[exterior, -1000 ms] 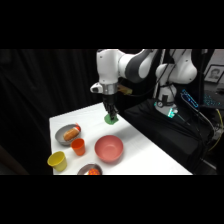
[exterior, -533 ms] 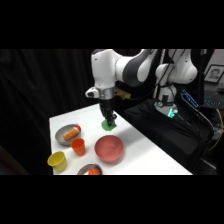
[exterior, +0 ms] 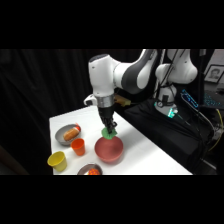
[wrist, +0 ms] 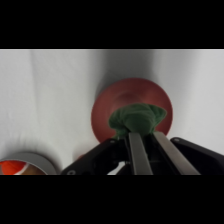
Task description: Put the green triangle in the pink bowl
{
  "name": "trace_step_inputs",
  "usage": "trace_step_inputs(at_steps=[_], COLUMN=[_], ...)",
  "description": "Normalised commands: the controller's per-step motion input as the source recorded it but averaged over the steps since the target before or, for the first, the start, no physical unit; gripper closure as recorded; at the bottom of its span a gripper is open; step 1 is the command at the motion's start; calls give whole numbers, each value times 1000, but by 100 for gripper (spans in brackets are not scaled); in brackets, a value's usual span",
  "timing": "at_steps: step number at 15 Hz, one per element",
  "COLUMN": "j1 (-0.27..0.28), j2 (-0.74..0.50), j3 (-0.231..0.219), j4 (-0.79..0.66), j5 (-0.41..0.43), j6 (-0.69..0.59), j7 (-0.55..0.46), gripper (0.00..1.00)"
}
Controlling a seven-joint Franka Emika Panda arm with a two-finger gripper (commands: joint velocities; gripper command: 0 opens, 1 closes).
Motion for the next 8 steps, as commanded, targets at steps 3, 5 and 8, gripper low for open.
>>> trace_step_inputs(at_steps=[3, 5, 8], j1=[28, 28, 30], j2=[276, 284, 238], j3=[26, 23, 19], j4=[229, 210, 194], j5=[102, 94, 82], j6=[151, 170, 144], j7=[65, 64, 70], gripper=[95, 95, 95])
